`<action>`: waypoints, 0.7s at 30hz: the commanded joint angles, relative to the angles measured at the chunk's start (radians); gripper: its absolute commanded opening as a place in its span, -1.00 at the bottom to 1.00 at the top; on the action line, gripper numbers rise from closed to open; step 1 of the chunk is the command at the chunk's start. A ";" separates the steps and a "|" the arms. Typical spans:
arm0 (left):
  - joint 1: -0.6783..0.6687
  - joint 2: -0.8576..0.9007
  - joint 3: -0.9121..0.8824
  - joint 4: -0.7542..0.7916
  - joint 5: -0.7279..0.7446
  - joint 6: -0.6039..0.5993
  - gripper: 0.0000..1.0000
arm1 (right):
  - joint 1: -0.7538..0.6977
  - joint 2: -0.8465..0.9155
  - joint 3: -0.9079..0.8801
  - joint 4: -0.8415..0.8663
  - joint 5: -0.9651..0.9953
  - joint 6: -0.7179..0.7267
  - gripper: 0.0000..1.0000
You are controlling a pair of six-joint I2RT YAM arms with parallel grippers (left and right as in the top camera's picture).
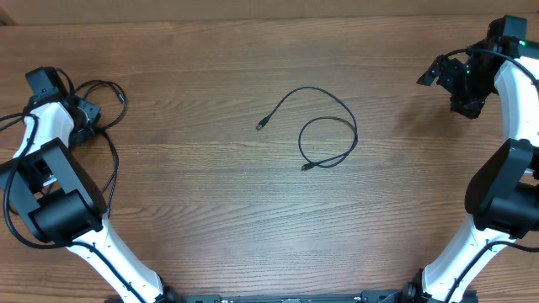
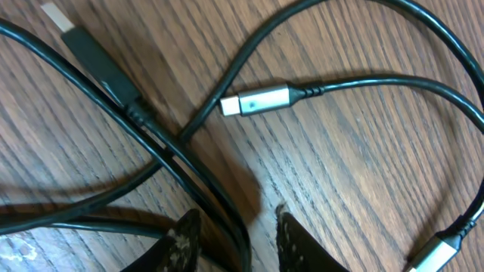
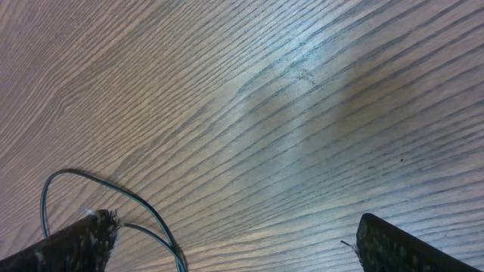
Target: Untangle cables
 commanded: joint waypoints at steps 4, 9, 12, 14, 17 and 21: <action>-0.014 0.022 -0.060 0.042 -0.020 0.012 -0.45 | -0.002 -0.003 0.011 0.003 0.006 0.003 1.00; -0.014 0.022 -0.077 0.071 -0.020 0.012 -0.63 | -0.002 -0.003 0.011 0.003 0.006 0.003 1.00; -0.014 0.022 -0.077 0.103 -0.016 0.012 -0.91 | -0.002 -0.003 0.011 0.003 0.006 0.003 1.00; -0.011 0.014 -0.065 0.115 -0.010 0.013 -0.92 | -0.002 -0.003 0.011 0.003 0.006 0.003 1.00; -0.001 -0.004 -0.022 0.096 -0.003 0.013 -0.92 | -0.002 -0.003 0.011 0.003 0.006 0.003 0.99; 0.010 -0.039 0.046 0.088 -0.002 0.017 -0.92 | -0.002 -0.003 0.011 0.003 0.006 0.003 1.00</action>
